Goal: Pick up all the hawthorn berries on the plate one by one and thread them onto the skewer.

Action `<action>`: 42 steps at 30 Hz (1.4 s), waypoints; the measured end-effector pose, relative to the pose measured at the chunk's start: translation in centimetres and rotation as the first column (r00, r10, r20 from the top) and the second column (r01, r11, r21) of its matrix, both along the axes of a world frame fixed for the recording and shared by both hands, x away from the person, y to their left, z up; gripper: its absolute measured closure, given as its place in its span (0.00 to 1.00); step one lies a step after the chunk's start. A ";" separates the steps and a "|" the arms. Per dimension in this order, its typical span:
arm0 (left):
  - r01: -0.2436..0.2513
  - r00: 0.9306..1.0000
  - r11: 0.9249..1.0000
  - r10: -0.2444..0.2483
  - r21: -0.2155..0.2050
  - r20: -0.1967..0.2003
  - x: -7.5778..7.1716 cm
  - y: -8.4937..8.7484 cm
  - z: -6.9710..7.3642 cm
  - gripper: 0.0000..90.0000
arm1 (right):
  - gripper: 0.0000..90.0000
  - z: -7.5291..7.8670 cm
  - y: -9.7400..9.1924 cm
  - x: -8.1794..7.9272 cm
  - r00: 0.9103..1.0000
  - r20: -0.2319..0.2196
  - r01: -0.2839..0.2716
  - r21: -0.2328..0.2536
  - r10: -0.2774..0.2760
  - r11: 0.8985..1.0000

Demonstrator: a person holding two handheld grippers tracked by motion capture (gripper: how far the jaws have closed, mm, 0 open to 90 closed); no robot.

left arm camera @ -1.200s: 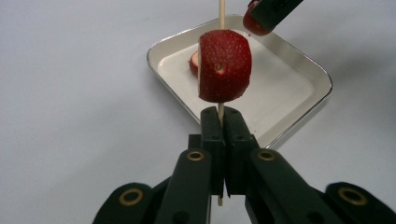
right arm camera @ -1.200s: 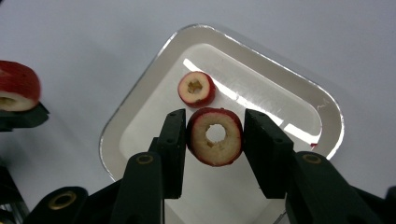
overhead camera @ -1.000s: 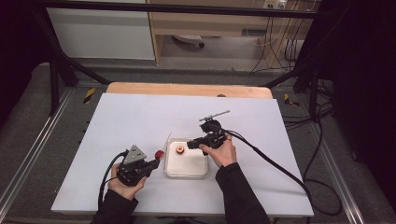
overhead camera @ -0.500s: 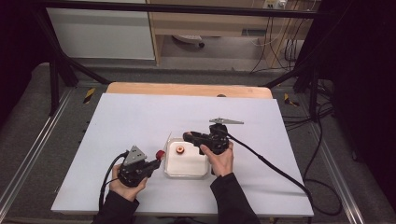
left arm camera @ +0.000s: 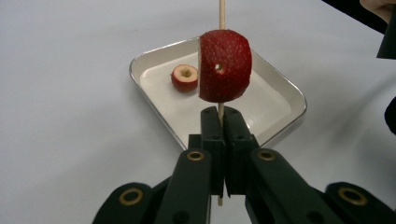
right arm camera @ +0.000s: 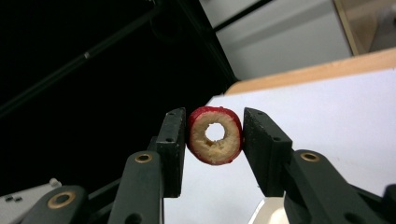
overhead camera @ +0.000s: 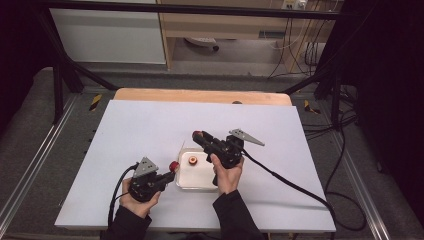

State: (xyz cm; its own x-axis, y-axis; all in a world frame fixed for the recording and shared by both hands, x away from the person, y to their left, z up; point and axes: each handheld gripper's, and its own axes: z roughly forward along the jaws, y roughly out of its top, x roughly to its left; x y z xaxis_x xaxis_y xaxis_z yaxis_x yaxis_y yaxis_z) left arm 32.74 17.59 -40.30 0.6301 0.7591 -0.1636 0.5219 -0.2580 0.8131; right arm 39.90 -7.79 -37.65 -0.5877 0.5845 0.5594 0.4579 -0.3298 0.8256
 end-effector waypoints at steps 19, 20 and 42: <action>0.033 0.999 0.999 -0.034 -0.036 -0.022 -0.6 -1.8 0.3 0.98 | 0.68 -0.9 1.0 -1.4 0.988 0.143 0.047 0.108 -0.062 0.993; 0.035 0.999 0.999 -0.036 -0.033 -0.023 -0.5 -1.8 0.3 0.98 | 0.68 -0.9 1.0 -1.4 0.988 0.143 0.046 0.113 -0.062 0.993; 0.031 0.999 0.999 -0.032 -0.039 -0.025 -0.5 -1.8 0.3 0.98 | 0.68 -1.3 1.2 -1.6 0.987 0.154 0.033 0.124 -0.052 0.992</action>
